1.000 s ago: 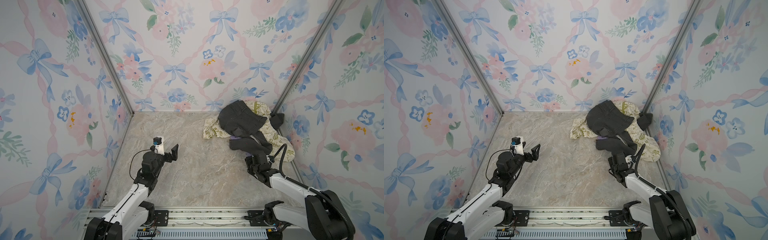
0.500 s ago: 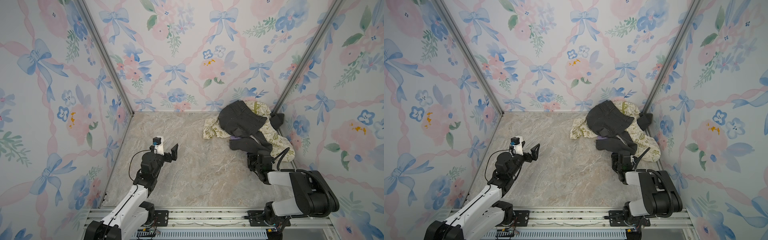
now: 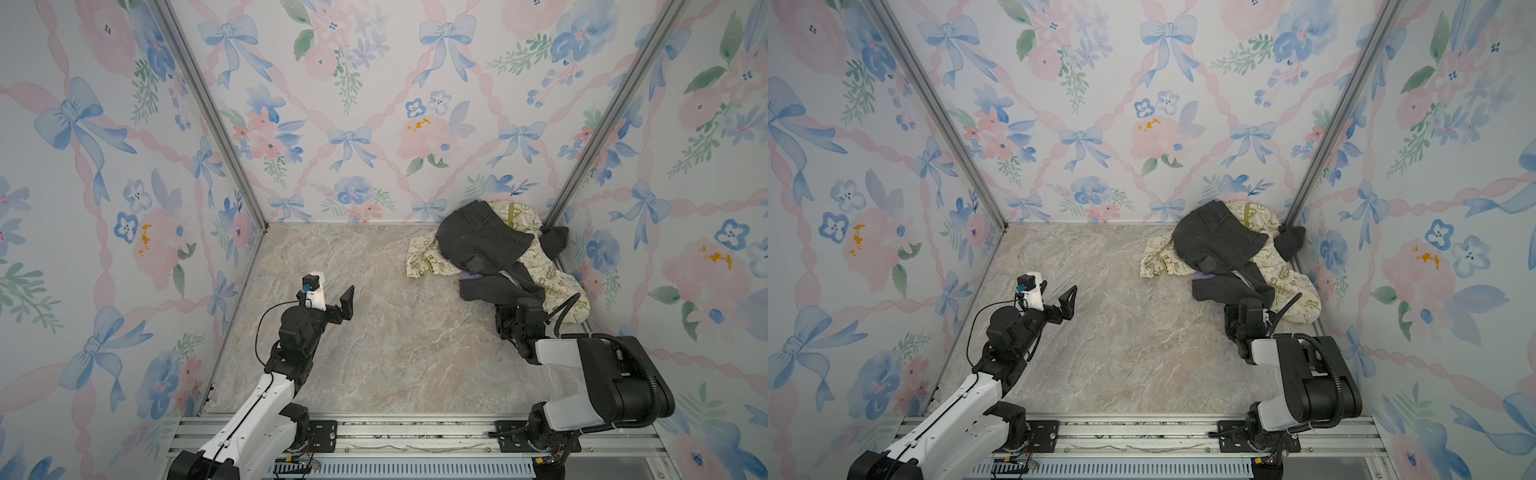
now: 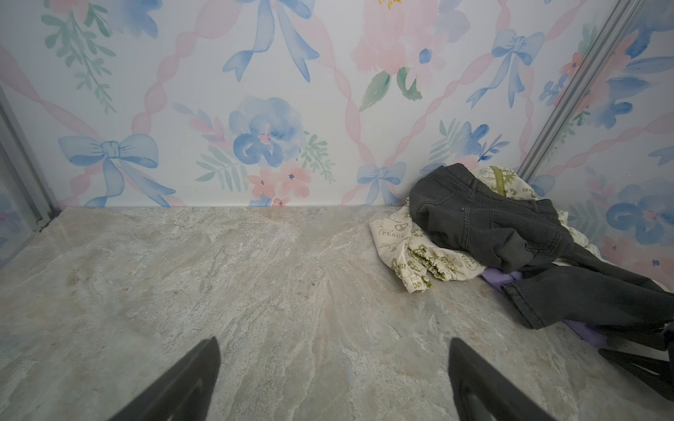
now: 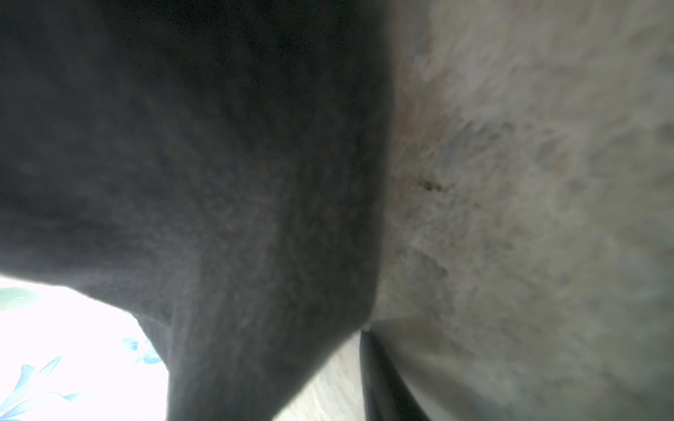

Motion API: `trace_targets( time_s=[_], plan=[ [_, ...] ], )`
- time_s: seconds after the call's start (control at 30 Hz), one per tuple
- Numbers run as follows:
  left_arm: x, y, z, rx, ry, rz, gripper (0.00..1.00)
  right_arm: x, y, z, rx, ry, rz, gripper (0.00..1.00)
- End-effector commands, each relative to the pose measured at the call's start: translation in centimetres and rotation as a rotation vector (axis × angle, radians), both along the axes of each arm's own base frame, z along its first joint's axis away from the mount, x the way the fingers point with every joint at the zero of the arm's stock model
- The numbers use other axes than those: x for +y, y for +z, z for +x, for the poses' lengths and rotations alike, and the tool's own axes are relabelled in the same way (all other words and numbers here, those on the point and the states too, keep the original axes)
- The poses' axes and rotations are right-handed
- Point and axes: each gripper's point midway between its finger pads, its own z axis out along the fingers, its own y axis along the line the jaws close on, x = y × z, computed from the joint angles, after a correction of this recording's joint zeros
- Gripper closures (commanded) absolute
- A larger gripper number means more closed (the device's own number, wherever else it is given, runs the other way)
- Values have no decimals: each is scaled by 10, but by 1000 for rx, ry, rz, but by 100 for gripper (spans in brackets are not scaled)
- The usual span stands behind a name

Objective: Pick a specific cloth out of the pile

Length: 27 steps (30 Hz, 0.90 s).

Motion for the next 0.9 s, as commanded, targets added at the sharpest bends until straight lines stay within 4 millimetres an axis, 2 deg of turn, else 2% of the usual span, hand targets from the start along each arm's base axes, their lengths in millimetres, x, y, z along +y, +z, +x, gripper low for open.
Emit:
trace_targets(
  time_s=[0.0,0.33,0.57,0.63,0.7,0.77,0.87],
  plan=[
    [4,-6,-2,11,16,-10,2,-7,-9,-3,46,-1,-18,60],
    [4,-7,-3,18,20,-32,2,-4,-21,4,45,15,49,63],
    [5,-8,-4,26,29,-59,2,-14,-29,6,57,-5,73,66],
    [7,-7,-4,24,37,-66,2,-16,-26,10,49,6,85,66],
    [8,-7,-4,24,46,-71,2,-17,-36,8,82,11,95,70],
    [9,-9,-4,29,54,-75,2,-19,-37,10,83,12,101,78],
    [10,-9,-2,37,61,-85,2,-20,-35,14,75,17,110,84]
  ],
)
